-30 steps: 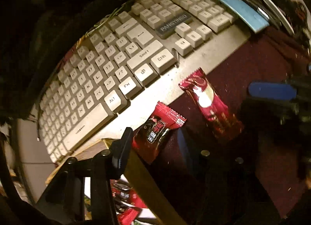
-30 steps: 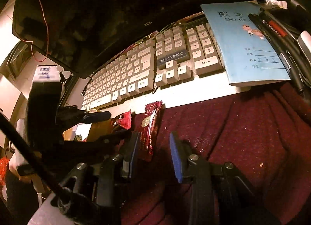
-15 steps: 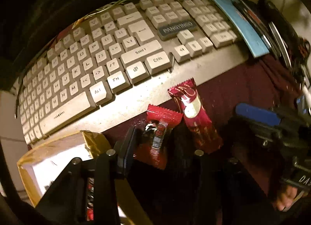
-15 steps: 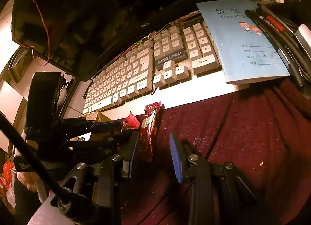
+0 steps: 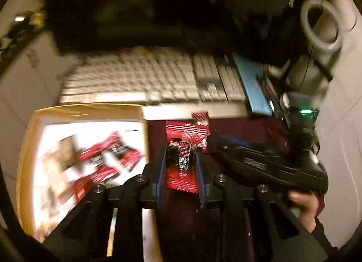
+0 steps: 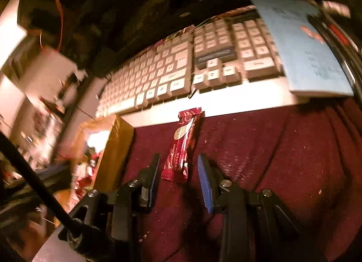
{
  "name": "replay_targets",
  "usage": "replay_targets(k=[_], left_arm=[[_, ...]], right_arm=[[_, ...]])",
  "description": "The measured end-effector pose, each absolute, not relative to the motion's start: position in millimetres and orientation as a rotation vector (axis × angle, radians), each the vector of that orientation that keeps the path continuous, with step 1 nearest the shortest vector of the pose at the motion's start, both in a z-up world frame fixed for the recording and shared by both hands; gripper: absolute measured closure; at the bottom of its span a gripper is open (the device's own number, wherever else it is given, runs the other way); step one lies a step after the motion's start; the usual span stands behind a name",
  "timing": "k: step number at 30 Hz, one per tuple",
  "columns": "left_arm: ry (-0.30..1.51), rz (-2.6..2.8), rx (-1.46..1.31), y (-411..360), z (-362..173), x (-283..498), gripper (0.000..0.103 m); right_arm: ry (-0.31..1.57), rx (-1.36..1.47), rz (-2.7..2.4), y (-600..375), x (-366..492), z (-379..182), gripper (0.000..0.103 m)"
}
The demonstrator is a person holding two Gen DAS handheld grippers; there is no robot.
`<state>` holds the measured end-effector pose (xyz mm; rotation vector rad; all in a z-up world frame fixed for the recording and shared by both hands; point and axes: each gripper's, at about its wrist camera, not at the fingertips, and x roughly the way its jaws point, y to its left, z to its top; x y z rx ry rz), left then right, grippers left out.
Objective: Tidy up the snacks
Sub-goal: 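Carry both red snacks into the tray and open both grippers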
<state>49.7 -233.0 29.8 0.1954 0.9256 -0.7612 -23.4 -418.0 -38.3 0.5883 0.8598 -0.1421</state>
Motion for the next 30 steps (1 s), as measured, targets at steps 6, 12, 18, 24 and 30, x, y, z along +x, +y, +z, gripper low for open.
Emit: replay_targets(k=[6,12,18,24,30], left_arm=[[0.840,-0.614,0.019,-182,36,9,0.077],[0.838,-0.556,-0.026,-159,24,0,0.077],[0.840,-0.488,-0.062,-140,25,5,0.077],[0.856,-0.390,-0.096,-116,19,27,0.077],[0.882,-0.350,-0.112,-103,10,35,0.077]], right_arm=[[0.955,0.297,-0.315,-381,22,-35,0.069],[0.922,0.181,-0.410,-358,23,-39,0.079],[0.876,0.312,-0.336,-378,9,-40,0.097],[0.853,0.321,-0.303,-379,6,-35,0.097],[0.706,0.529,-0.126,-402,-24,-10,0.098]])
